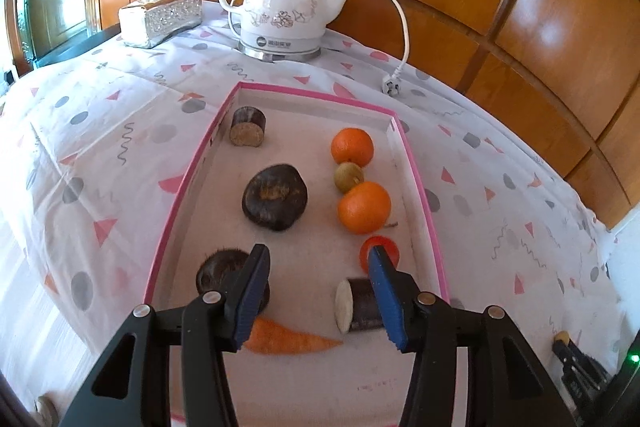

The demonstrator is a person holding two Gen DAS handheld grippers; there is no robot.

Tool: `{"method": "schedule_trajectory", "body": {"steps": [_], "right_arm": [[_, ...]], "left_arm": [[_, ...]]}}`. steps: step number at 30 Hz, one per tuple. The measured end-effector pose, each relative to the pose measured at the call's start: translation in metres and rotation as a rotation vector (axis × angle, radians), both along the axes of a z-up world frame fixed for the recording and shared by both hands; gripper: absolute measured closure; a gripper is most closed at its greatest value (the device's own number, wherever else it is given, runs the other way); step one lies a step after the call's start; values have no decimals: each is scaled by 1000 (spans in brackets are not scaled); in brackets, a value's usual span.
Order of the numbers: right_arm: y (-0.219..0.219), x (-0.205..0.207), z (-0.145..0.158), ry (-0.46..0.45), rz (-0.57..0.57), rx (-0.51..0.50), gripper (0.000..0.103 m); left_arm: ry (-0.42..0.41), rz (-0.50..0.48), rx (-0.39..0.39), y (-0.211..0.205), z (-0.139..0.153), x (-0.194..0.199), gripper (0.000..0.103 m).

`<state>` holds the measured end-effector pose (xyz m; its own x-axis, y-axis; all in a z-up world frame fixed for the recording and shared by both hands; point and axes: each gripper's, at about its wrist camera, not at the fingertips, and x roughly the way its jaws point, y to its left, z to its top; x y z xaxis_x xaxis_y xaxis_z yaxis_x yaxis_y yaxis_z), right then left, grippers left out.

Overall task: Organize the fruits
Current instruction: 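Carry the orange into the tray beside the tomato and open the left gripper, then carry the small yellow fruit with the right gripper into the tray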

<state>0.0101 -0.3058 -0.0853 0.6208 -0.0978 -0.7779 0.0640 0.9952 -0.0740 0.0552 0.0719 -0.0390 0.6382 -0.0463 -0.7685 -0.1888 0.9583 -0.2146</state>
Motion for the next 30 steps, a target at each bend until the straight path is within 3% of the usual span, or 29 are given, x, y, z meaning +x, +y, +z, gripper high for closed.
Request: {"method": "schedule_trajectory", "body": {"steps": [12,19,30], "right_arm": [[1,-1,1,-5,-4,-3,77],[12,-3,3,6,44,18,77],[78,-7,10,40,278,70,77]], "left_arm": [[-28,-12,89,-4,11,-27,43],[-26,7,90,1,9,-32,40],[-59,1,92,1,13,-40,39]]}}
